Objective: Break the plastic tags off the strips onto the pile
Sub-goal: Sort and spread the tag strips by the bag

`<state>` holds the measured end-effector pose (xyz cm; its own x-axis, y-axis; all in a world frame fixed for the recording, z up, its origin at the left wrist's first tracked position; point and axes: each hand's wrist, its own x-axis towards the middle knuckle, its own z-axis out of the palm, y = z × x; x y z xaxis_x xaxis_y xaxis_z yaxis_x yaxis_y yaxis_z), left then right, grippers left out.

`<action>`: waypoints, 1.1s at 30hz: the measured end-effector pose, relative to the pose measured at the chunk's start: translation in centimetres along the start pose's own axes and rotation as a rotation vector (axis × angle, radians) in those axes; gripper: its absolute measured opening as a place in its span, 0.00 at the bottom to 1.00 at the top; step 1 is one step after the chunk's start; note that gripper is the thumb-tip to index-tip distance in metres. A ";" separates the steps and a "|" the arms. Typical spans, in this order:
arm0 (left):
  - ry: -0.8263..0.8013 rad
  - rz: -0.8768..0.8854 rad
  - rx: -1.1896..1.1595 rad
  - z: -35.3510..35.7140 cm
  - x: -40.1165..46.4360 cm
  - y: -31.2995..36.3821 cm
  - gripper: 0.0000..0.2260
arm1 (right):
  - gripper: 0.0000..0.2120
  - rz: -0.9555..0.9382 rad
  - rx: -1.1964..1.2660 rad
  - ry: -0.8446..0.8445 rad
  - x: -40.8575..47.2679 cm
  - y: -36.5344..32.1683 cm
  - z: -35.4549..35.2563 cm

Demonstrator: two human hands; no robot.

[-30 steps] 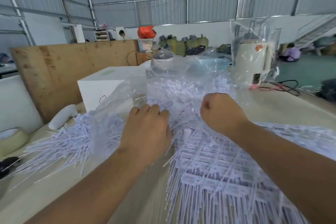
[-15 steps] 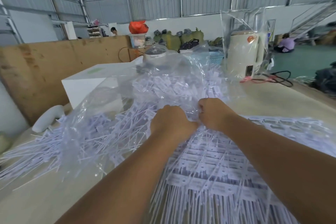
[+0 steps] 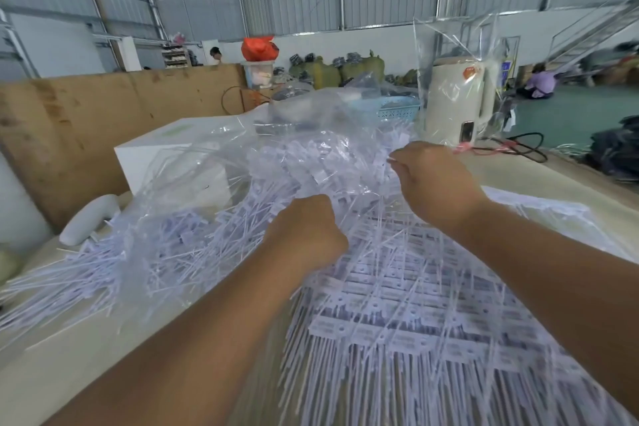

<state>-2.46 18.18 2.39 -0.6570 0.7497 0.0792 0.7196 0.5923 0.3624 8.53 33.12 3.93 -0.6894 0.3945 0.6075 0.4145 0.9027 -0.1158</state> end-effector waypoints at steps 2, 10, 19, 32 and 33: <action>0.020 -0.004 -0.048 -0.2 -0.5 0.0 0.16 | 0.12 -0.036 0.022 0.030 -0.2 -0.4 -0.5; 0.039 0.011 -0.155 -0.7 -2.8 -0.7 0.29 | 0.13 -0.017 0.027 -0.486 -2.6 -0.5 0.6; 0.226 0.054 -0.252 -1.9 -5.3 -4.9 0.13 | 0.18 -0.144 -0.023 -0.294 -3.3 -6.0 -0.7; 0.796 0.481 0.151 -4.7 -9.4 -12.1 0.09 | 0.11 -0.242 0.027 -0.623 -0.9 -14.3 3.0; 0.896 0.523 0.181 -4.9 -9.9 -13.1 0.08 | 0.10 -0.173 0.031 -0.706 -0.8 -14.8 3.4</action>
<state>-6.42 1.54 1.37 -0.1274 0.4763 0.8700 0.9358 0.3484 -0.0537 0.90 20.09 2.47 -0.9670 0.2530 -0.0317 0.2549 0.9625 -0.0924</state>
